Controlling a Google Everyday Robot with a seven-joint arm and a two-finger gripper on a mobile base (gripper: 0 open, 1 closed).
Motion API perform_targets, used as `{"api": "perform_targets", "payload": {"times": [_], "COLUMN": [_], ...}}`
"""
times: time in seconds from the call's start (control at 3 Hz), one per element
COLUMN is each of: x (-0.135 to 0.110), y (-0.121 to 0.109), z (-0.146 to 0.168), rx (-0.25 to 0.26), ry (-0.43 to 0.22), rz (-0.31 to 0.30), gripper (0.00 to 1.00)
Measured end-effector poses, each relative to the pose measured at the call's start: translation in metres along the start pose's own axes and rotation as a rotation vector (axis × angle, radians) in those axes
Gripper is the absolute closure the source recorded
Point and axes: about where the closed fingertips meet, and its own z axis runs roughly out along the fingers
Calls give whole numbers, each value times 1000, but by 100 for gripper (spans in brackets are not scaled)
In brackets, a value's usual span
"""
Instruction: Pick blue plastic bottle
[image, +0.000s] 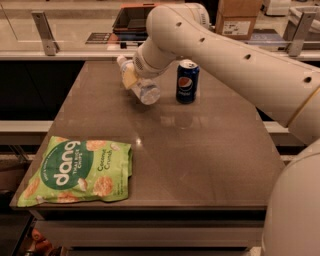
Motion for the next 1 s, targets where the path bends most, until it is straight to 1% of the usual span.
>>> {"api": "perform_targets", "payload": {"times": [0.33,0.67,1.0], "x": [-7,-24,-49], "y": [-24,-37,-35], "z": [-21,-52,-80], "rx": [-77,-117,-135], "ry": [-40,-87,-131], "rz": [-32,-81,-155], "gripper": [100,100,100]}}
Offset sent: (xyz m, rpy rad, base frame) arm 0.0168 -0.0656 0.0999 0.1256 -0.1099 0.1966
